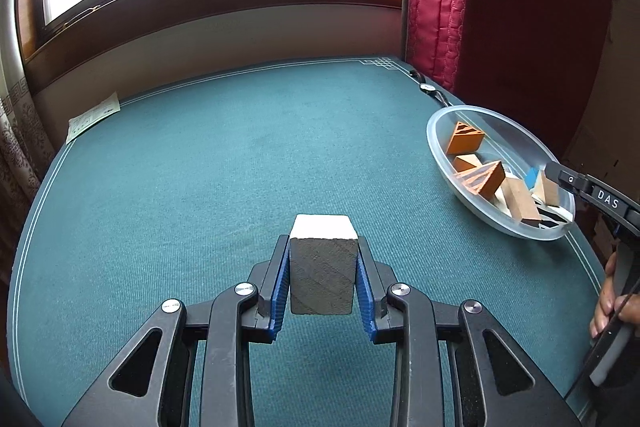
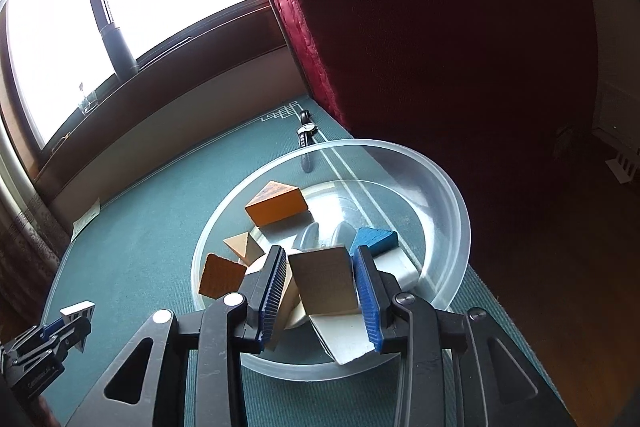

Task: Organize rigid objects
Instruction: 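Lower the wood tile into the basin and open the right gripper, then lower the white striped prism into the basin and open the left gripper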

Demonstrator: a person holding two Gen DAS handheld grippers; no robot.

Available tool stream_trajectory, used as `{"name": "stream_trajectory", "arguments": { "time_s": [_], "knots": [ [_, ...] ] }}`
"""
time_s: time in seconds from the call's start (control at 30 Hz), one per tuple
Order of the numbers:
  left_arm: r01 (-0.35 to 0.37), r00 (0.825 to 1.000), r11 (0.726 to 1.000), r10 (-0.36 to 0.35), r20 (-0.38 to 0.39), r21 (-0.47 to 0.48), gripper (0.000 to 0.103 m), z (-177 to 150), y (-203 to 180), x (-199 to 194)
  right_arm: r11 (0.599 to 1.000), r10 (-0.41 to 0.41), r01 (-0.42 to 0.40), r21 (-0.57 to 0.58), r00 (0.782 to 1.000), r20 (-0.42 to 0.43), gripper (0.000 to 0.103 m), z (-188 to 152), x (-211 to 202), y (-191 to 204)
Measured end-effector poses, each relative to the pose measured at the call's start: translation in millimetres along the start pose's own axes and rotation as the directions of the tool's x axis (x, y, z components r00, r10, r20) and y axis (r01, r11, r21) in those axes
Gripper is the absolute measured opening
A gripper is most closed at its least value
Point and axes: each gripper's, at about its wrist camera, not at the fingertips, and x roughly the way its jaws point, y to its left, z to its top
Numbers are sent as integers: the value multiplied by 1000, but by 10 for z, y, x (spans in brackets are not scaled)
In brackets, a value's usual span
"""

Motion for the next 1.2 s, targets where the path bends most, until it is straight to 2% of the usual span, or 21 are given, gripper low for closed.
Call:
{"name": "stream_trajectory", "arguments": {
  "time_s": [0.07, 0.13, 0.6, 0.87, 1.2],
  "knots": [
    [16, 1000, 1000, -16, -1, 12, 31, 35, -83, 4, 1000, -3, 3, 0, 1000, 2, 51, 3, -9, -28],
    [37, 999, 999, -37, -3, 22, 31, 77, -168, 10, 1000, -5, 5, 4, 1000, 11, 54, 5, -29, -59],
    [175, 984, 978, -176, 1, 117, 31, 469, -921, 91, 1000, -14, 14, 15, 1000, 19, 54, 12, -145, -278],
    [222, 975, 962, -222, -13, 157, 31, 605, -1256, 222, 999, -30, 29, 40, 999, 29, 55, 68, -173, -386],
    [255, 967, 950, -254, -28, 182, 31, 712, -1481, 379, 998, -32, 30, 53, 999, 43, 55, 120, -192, -424]
  ]
}}
